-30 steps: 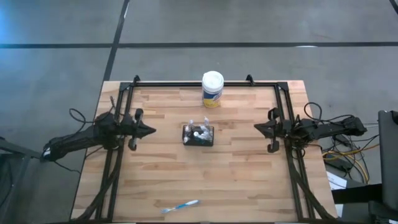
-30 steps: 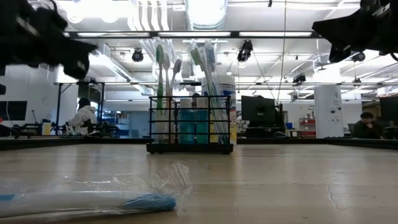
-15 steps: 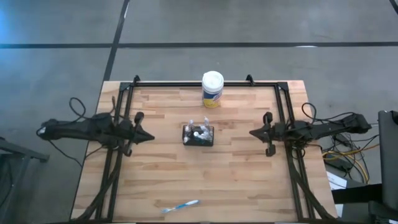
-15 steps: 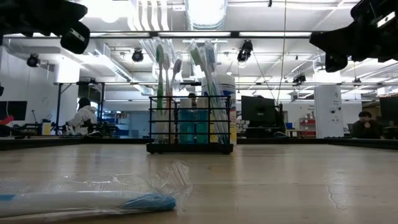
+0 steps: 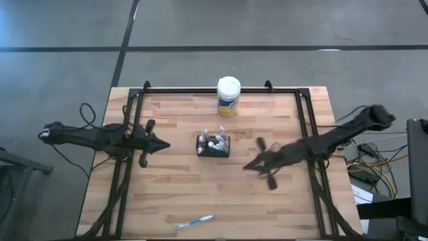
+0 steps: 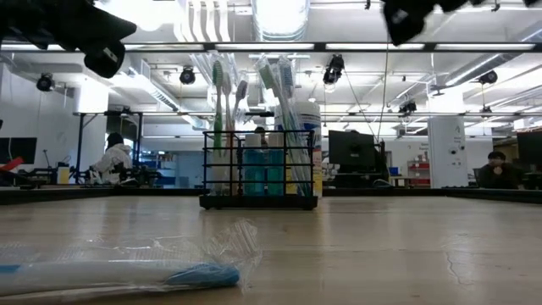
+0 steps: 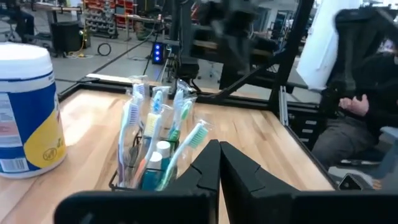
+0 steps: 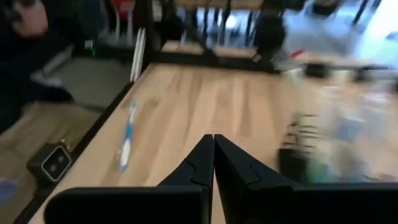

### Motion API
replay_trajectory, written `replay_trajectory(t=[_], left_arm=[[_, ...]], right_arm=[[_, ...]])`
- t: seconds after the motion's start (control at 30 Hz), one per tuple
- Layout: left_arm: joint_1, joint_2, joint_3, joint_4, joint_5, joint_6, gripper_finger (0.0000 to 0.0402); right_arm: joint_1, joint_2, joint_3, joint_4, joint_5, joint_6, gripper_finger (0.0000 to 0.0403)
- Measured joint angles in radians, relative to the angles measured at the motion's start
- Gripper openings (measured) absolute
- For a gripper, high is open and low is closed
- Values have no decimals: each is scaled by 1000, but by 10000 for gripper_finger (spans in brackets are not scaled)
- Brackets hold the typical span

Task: Pick & Place toothbrushing station
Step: Put the blue toothbrush into the black wire organizer

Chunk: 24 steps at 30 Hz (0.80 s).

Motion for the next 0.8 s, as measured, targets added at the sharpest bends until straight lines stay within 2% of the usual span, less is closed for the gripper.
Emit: replay_trajectory(t=[0.2, 0.33, 0.5, 0.6, 0.7, 0.8], left_arm=[[0, -11, -2, 0, -18, -18, 9], [1, -13, -2, 0, -26, -17, 9], [1, -14, -3, -17, -26, -10, 9], [1, -15, -3, -51, -26, -11, 9], [1, -15, -4, -89, -26, -17, 9], [1, -15, -4, -108, -26, -18, 9]], right_arm=[[44, 402, 373, -151, -1, 17, 8], [59, 635, 644, -327, -17, 31, 8], [60, 897, 984, -543, -137, 38, 8], [62, 1038, 1161, -626, -164, 38, 11], [61, 1160, 1331, -728, -217, 33, 30], [59, 1265, 1492, -802, -271, 30, 65]])
